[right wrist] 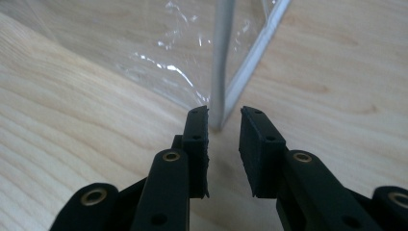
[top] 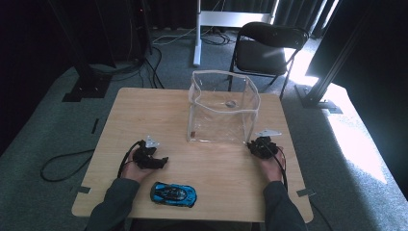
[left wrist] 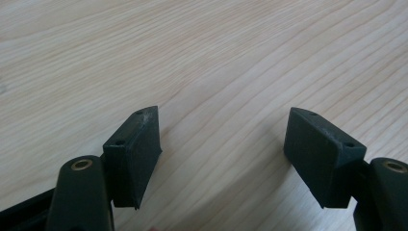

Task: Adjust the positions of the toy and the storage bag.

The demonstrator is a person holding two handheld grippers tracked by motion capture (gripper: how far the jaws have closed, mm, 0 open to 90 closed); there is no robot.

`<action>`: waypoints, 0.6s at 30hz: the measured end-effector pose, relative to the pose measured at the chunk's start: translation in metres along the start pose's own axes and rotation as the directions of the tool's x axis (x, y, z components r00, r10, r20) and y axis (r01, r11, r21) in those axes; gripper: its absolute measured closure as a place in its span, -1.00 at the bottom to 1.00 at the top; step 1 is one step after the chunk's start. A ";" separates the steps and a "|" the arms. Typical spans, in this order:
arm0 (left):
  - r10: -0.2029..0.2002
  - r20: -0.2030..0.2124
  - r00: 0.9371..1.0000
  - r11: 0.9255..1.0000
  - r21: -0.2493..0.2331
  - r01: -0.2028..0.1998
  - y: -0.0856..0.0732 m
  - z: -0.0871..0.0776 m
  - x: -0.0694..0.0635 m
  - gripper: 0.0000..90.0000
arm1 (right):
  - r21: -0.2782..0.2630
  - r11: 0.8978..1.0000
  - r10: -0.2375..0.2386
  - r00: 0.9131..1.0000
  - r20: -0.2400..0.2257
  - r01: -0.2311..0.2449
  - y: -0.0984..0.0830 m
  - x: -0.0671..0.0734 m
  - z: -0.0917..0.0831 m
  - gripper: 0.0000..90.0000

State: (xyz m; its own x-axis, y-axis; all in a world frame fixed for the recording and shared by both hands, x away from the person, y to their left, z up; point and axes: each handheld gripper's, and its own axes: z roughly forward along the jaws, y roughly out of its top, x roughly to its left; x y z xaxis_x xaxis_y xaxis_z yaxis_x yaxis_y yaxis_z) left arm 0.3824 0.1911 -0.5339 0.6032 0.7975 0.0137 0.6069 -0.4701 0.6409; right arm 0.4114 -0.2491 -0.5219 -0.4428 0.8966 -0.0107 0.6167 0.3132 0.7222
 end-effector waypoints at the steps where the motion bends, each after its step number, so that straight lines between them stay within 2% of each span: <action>1: 0.004 0.002 1.000 1.000 0.009 -0.004 0.002 0.001 -0.001 -0.35 | 0.002 1.000 -0.003 1.000 -0.001 0.003 0.002 0.000 0.001 0.68; 3: 0.014 0.008 1.000 1.000 0.021 -0.014 0.007 0.003 -0.001 -0.33 | 0.001 1.000 -0.011 1.000 -0.007 0.011 0.006 0.001 0.002 0.78; 4: 0.015 0.011 1.000 1.000 0.026 -0.016 0.010 0.004 -0.002 -0.26 | 0.000 1.000 -0.017 1.000 -0.008 0.017 0.007 0.001 0.003 0.86; 9: 0.044 0.025 0.999 0.999 0.014 -0.044 0.023 0.013 -0.008 0.08 | 0.010 0.998 -0.060 0.998 -0.001 0.060 0.010 0.009 0.003 0.95; 13: 0.045 0.060 0.997 0.999 -0.028 -0.043 0.042 0.021 -0.009 0.21 | 0.008 0.995 -0.097 0.995 -0.011 0.097 0.009 0.018 0.002 0.95; 16: 0.051 0.065 0.997 0.997 -0.067 -0.046 0.060 0.026 -0.008 0.30 | 0.006 0.995 -0.102 0.995 -0.015 0.102 0.008 0.020 0.002 0.95; 18: 0.058 0.062 0.996 0.996 -0.071 -0.053 0.064 0.027 -0.007 0.33 | 0.010 0.995 -0.103 0.995 -0.018 0.103 0.008 0.019 0.002 0.95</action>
State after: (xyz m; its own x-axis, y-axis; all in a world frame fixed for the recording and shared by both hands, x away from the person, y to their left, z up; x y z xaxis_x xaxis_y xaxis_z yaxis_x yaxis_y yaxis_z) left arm 0.4311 0.1448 -0.5138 0.6683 0.7439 0.0027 0.5358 -0.4838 0.6920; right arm 0.4090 -0.2285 -0.5171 -0.5155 0.8538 -0.0724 0.5744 0.4070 0.7102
